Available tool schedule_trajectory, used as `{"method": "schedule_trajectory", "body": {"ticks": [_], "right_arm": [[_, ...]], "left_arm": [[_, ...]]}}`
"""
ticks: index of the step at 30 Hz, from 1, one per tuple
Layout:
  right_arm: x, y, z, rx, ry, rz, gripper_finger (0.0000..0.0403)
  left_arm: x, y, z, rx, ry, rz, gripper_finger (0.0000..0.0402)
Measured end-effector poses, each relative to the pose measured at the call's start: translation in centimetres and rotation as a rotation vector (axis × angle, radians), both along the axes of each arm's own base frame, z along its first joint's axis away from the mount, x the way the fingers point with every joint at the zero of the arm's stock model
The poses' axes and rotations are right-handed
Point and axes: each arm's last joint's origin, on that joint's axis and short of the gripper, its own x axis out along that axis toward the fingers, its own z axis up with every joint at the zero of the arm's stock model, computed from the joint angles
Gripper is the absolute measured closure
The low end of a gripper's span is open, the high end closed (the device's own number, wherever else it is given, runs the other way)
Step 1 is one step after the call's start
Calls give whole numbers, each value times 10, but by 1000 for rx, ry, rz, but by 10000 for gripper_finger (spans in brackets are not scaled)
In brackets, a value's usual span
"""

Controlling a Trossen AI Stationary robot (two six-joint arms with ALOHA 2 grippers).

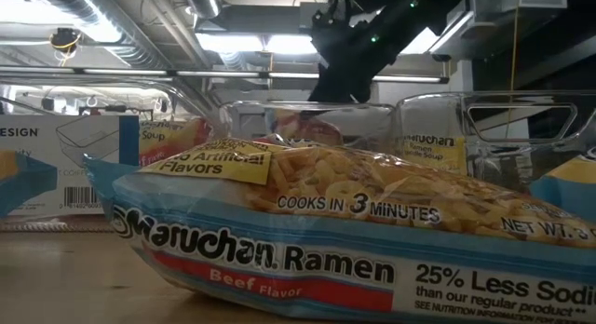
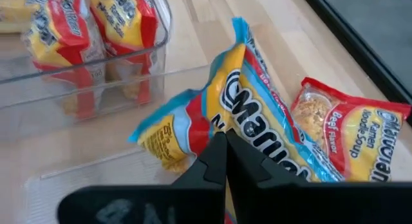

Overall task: Sort Maruchan noodles
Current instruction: Put the blue noodle pack into the middle transparent bin

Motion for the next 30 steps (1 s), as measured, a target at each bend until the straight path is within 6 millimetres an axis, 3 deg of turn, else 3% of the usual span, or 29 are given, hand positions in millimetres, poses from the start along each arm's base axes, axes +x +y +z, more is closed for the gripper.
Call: {"method": "schedule_trajectory", "body": {"ticks": [16, 19, 21, 25, 30], "right_arm": [[0, 0, -2, -1, 6, -14, 297], [2, 0, 9, 1, -17, -11, 284], [7, 1, 28, 32, -78, 29, 282], [8, 10, 63, 272, -79, 244, 281], [-7, 36, 80, 674, 134, 557, 281]], "left_arm": [[0, 0, 0, -7, -2, 3, 319], [0, 0, 0, -8, -1, 3, 319], [0, 0, 0, -9, -2, 4, 319], [0, 0, 0, -46, -5, 31, 319], [-1, 0, -1, -72, 0, 54, 319]]}}
